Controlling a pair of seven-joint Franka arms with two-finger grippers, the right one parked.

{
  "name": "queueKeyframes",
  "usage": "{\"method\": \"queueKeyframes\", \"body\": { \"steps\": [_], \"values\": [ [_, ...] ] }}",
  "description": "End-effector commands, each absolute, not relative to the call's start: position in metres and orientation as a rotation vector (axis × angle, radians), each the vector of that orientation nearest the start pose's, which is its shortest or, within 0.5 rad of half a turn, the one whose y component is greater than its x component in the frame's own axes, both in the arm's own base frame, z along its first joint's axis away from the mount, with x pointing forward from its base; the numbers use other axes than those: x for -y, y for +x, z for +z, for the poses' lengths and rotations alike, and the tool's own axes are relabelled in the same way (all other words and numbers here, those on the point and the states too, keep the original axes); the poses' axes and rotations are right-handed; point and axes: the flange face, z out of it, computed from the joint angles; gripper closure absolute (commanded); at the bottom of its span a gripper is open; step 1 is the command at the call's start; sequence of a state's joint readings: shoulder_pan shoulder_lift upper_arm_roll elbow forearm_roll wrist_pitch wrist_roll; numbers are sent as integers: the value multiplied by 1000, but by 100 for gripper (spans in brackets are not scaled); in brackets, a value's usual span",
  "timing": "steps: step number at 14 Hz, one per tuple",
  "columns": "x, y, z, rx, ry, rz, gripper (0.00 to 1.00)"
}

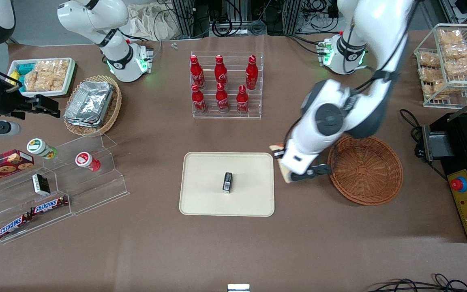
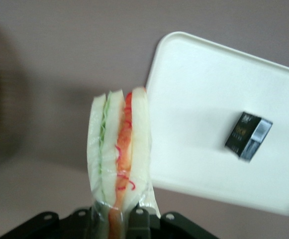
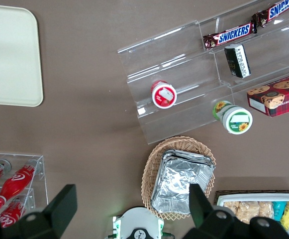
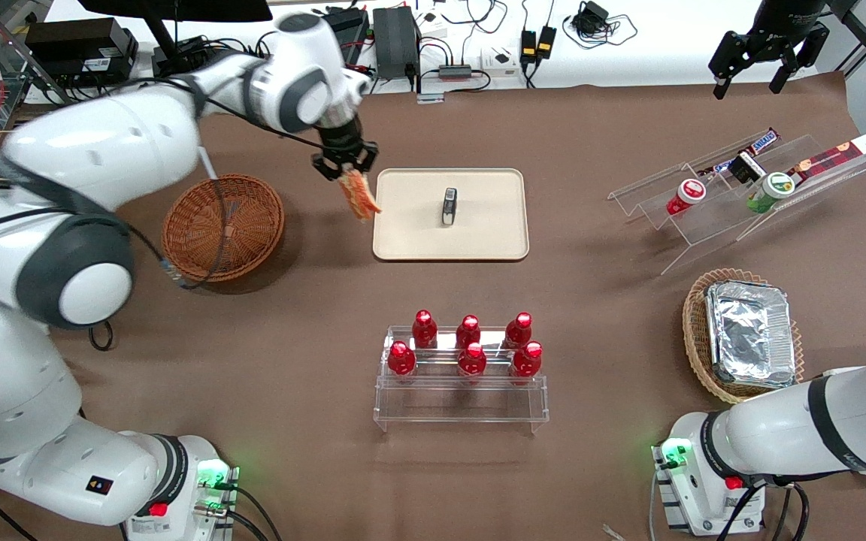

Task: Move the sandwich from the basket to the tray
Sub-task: 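Lift the sandwich and carry it over the cream tray, then lower the sandwich onto the tray beside the black box and open the gripper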

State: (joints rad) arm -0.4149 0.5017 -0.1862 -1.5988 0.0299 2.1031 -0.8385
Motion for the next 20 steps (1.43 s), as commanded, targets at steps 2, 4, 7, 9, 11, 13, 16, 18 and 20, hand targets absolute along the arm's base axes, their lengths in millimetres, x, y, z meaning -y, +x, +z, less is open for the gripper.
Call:
{"method": "queueKeyframes", "body": {
  "steps": [2, 4, 7, 9, 11, 13, 16, 18, 20],
  "values": [
    [402, 598, 277, 336, -3179, -125, 100],
    [398, 604, 260, 191, -3203, -154, 100],
    [401, 595, 246, -66, -3177, -124, 100],
    [401, 594, 242, -192, -3167, -119, 88],
    [402, 593, 239, -191, -3168, -113, 53],
    [402, 595, 230, -180, -3172, -110, 43],
    [404, 595, 233, -157, -3185, -120, 1],
    [400, 603, 261, -15, -3220, -183, 1],
    [391, 607, 323, 263, -3231, -262, 0]
  ]
}}
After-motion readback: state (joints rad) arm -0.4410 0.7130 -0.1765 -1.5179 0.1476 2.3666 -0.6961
